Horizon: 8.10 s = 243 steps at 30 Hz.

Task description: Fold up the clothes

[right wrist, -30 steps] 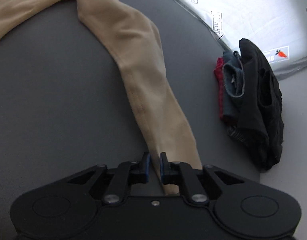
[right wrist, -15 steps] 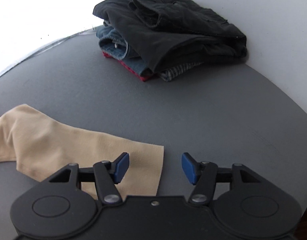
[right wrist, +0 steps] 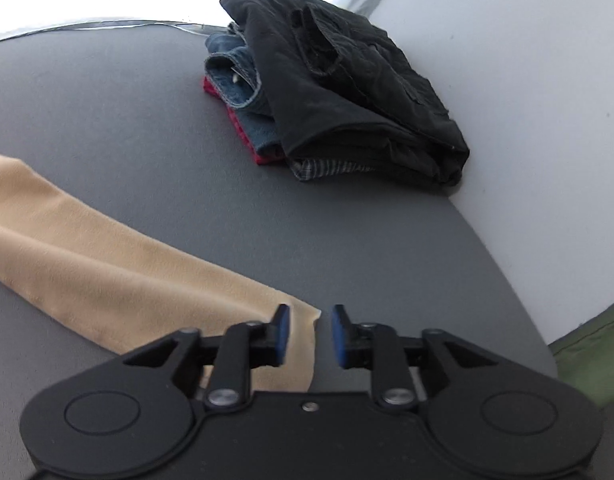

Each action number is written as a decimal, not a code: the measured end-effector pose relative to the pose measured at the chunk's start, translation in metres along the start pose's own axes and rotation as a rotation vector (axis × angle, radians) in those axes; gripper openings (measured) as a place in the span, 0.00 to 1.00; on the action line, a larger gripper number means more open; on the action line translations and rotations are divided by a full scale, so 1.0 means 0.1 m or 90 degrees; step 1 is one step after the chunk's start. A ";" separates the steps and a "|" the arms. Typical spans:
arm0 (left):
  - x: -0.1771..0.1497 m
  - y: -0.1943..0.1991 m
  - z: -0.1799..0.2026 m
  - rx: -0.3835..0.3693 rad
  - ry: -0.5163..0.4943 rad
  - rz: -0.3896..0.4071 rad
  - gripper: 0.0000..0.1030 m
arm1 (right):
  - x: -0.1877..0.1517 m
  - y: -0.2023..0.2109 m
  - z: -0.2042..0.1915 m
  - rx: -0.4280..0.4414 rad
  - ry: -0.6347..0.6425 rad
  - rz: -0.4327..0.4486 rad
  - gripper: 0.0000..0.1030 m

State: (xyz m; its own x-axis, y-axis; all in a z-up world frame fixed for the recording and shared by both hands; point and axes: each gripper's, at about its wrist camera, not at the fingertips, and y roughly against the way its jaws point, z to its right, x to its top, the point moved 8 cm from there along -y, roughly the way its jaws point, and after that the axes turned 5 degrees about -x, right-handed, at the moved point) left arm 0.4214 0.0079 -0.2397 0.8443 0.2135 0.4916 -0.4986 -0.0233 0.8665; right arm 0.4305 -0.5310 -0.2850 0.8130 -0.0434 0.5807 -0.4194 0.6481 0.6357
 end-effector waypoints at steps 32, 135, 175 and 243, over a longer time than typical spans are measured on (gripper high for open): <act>-0.18 0.07 -2.83 0.039 0.210 0.154 0.83 | -0.37 2.51 -3.16 0.442 0.187 -0.076 1.00; 1.78 -1.25 -0.64 -0.113 -0.163 0.012 0.55 | 2.05 0.85 -2.95 0.463 0.067 0.116 0.48; 2.85 -1.94 -0.06 0.012 -0.296 0.170 0.18 | 2.67 0.75 -3.90 0.317 0.181 0.269 0.04; -0.61 0.70 -0.96 0.079 0.031 0.041 0.53 | -0.21 0.03 0.12 0.125 -0.106 0.000 0.21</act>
State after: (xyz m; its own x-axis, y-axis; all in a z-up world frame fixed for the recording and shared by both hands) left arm 0.3157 0.0869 -0.2172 0.7998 0.2542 0.5438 -0.5201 -0.1588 0.8392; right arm 0.4074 -0.5377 -0.2892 0.7417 -0.1787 0.6465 -0.5033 0.4889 0.7125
